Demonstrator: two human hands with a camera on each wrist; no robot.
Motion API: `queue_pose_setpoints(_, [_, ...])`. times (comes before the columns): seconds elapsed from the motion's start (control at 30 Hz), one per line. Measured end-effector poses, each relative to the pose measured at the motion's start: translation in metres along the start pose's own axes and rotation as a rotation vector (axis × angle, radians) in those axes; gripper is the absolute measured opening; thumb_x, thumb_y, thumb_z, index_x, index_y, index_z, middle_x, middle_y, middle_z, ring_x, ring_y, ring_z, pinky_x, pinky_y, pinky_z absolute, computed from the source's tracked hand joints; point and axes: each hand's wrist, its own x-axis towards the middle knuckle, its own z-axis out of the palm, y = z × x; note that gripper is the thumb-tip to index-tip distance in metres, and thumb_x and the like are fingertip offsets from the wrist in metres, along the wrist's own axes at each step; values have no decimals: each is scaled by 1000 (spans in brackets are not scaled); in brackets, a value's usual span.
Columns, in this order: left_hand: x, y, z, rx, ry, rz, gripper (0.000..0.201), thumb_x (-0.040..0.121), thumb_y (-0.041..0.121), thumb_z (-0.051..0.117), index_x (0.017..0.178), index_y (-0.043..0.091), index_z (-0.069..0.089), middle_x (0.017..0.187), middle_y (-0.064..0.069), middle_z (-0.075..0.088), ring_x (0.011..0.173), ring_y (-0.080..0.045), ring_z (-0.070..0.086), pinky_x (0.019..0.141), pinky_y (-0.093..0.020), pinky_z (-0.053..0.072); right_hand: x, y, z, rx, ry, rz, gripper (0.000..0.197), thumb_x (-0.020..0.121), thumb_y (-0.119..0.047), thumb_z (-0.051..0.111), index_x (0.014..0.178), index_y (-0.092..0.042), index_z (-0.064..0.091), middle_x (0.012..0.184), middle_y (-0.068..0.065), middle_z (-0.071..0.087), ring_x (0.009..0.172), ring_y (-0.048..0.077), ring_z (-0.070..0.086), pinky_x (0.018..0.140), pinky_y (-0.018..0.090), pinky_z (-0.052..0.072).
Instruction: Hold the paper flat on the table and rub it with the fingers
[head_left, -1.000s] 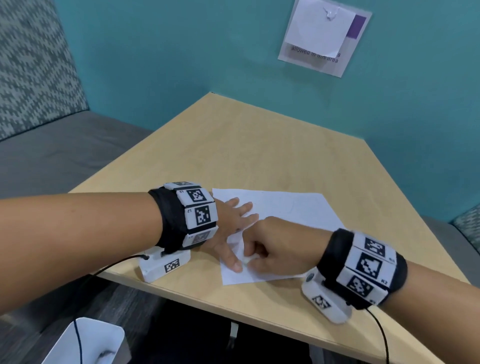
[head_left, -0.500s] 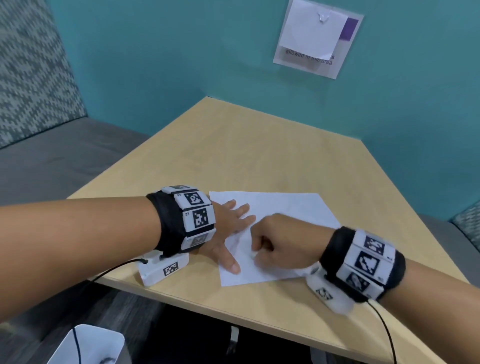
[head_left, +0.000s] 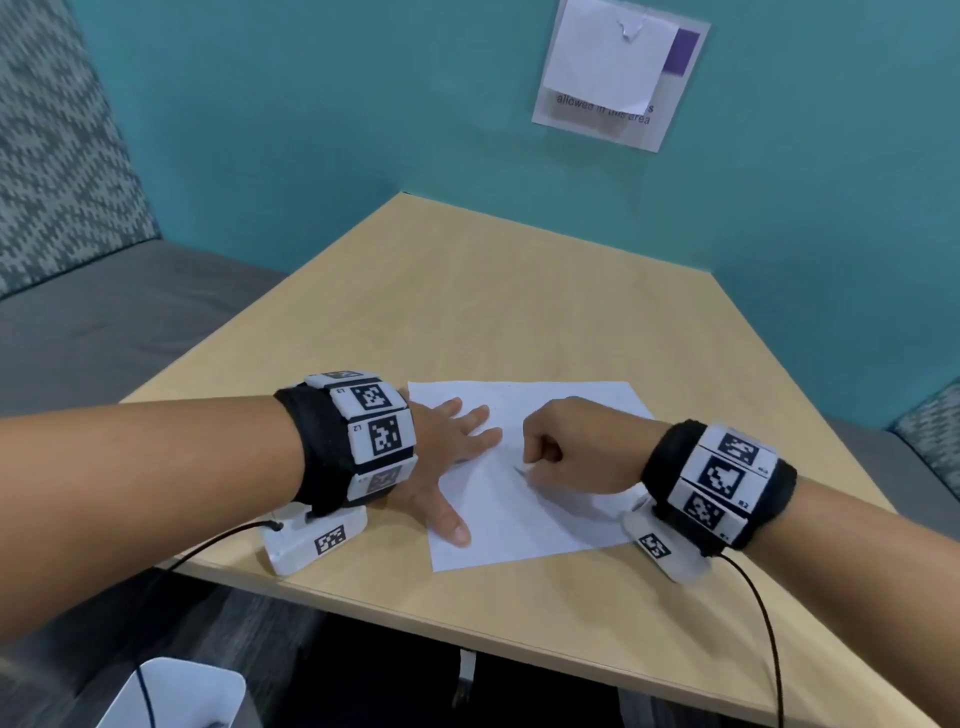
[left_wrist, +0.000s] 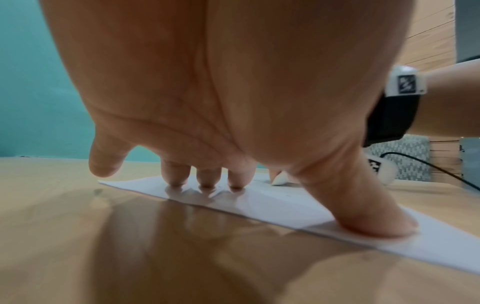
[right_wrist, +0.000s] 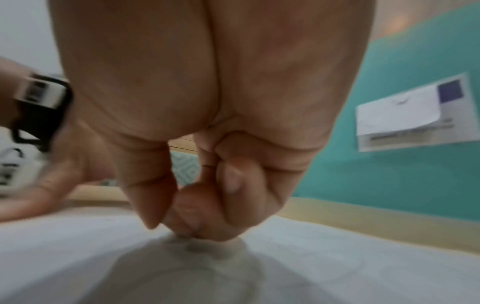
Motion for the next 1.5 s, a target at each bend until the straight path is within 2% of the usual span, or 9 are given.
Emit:
queue_pose_setpoints(0.2, [3,-3,3,-17,1,2,119,75,81,56,154,34,-20,162,9,-27,152,-19,-17,116,-68,0,-17,-28,17,38,-115,-160,6,83,-23,60,84,-17,63,67,-11,57,60,5,49,62,22,45])
queue_pose_setpoints(0.4, [2,-1,3,-14,20,1,119,75,81,56,155,34,-18,163,8,-24,152,-19,-15,116,-67,1,-2,1,2,2,-7,-10,13,84,-23,62,90,-12,66,72,-13,56,70,13,52,66,25,43])
queue_pose_setpoints(0.53, [2,-3,2,-8,10,0,119,75,81,56,154,33,-20,163,8,-25,152,-19,-16,115,-68,2,-10,-20,13,-2,-94,-123,15,83,-21,60,88,-8,67,76,2,65,65,11,49,65,30,47])
queue_pose_setpoints(0.8, [5,9,-12,55,12,-10,115,76,81,55,158,33,-10,165,8,-19,153,-22,-14,116,-67,2,3,18,8,42,17,16,6,85,-23,64,81,-20,60,67,-15,50,61,2,46,57,15,33])
queue_pose_setpoints(1.0, [16,24,-17,-74,16,115,104,80,69,64,156,43,-2,165,7,-19,152,-25,-13,116,-68,1,-7,6,5,34,-13,-11,5,88,-19,61,83,-19,59,68,-14,51,62,5,47,61,19,37])
queue_pose_setpoints(1.13, [14,22,-14,-111,35,160,89,78,67,70,151,50,23,165,3,-20,151,-27,-18,113,-69,-1,-24,-21,17,100,-141,-168,13,84,-16,60,80,-4,60,69,11,61,59,16,48,57,32,41])
queue_pose_setpoints(1.27, [17,22,-13,-75,23,142,102,76,70,69,154,49,6,164,5,-23,152,-27,-17,113,-72,1,-14,-2,3,56,-49,-59,3,85,-17,61,83,-15,63,72,-7,59,64,7,50,67,27,44])
queue_pose_setpoints(1.43, [18,18,-10,-88,41,163,97,73,74,67,150,55,11,164,5,-22,151,-28,-17,111,-72,0,-25,-21,17,94,-155,-167,13,83,-17,62,84,-4,62,74,10,62,61,12,47,60,33,44])
queue_pose_setpoints(1.5, [19,19,-11,-76,35,157,99,73,74,67,151,55,8,164,5,-22,151,-28,-17,112,-72,0,-19,-11,11,48,-99,-121,8,84,-17,60,83,-9,62,71,2,59,63,12,48,63,31,44])
